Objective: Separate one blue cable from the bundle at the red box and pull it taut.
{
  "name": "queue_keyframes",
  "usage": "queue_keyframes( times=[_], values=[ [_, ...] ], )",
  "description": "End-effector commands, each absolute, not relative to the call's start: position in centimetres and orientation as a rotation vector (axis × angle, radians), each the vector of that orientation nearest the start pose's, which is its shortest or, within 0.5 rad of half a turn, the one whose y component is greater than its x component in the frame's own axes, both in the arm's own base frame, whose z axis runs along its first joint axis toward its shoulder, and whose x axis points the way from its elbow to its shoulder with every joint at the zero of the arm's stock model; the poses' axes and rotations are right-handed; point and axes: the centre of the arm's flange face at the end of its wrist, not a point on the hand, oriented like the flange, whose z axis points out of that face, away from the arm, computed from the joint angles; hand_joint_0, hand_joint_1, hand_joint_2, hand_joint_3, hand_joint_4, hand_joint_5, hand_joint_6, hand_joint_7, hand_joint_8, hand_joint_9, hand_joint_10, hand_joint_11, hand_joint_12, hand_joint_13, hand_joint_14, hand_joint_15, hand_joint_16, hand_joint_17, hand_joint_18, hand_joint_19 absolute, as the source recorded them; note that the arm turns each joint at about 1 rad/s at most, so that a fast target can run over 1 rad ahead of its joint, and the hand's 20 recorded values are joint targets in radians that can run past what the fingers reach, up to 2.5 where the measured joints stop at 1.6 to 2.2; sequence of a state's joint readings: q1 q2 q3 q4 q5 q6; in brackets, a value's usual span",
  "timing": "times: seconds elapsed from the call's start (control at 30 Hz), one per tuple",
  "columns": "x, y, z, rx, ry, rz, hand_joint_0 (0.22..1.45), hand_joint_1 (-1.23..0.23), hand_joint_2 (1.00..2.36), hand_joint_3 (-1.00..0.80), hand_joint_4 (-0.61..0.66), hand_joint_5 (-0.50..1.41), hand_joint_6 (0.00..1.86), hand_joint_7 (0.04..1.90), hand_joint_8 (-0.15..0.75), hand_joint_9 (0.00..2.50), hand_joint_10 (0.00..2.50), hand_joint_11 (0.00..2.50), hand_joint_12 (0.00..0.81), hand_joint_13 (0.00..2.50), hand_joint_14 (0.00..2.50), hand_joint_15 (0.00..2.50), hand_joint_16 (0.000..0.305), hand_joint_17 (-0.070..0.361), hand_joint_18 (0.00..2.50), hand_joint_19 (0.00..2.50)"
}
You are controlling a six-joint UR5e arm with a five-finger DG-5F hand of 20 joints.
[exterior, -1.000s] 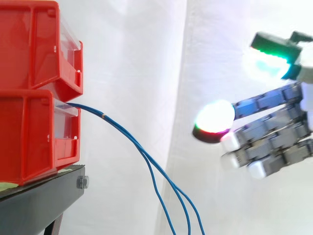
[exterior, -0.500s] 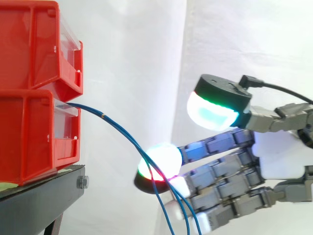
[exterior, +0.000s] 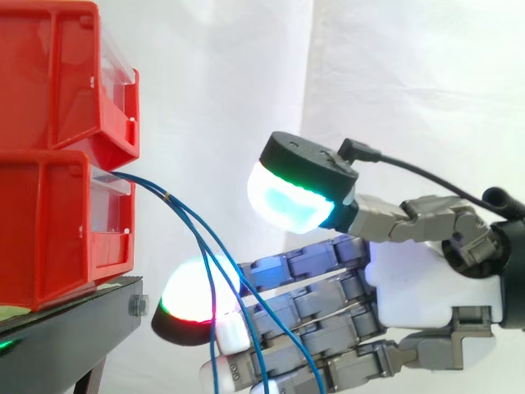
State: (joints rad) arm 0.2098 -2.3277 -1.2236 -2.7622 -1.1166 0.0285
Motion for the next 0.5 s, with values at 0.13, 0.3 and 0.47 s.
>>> queue_keyframes(
  times=[0.13,0.3,0.47],
  values=[
    [77.2,-2.5,19.9,1.357,1.026,1.058,0.56,-0.66,1.0,-0.5,0.24,-0.18,0.5,1.0,0.299,0.73,0.02,0.71,0.372,0.65,0.01,0.37,0.042,0.094,0.48,0.52],
    [77.8,-2.5,20.2,1.349,1.017,1.073,0.57,-0.64,1.0,-0.48,0.24,-0.17,0.5,1.02,0.299,0.75,0.02,0.71,0.373,0.66,0.01,0.37,0.042,0.094,0.48,0.52],
    [77.9,-2.8,20.4,1.342,1.007,1.084,0.58,-0.65,1.01,-0.44,0.24,-0.17,0.5,1.02,0.301,0.76,0.02,0.71,0.373,0.67,0.01,0.37,0.041,0.093,0.49,0.53]
  ],
)
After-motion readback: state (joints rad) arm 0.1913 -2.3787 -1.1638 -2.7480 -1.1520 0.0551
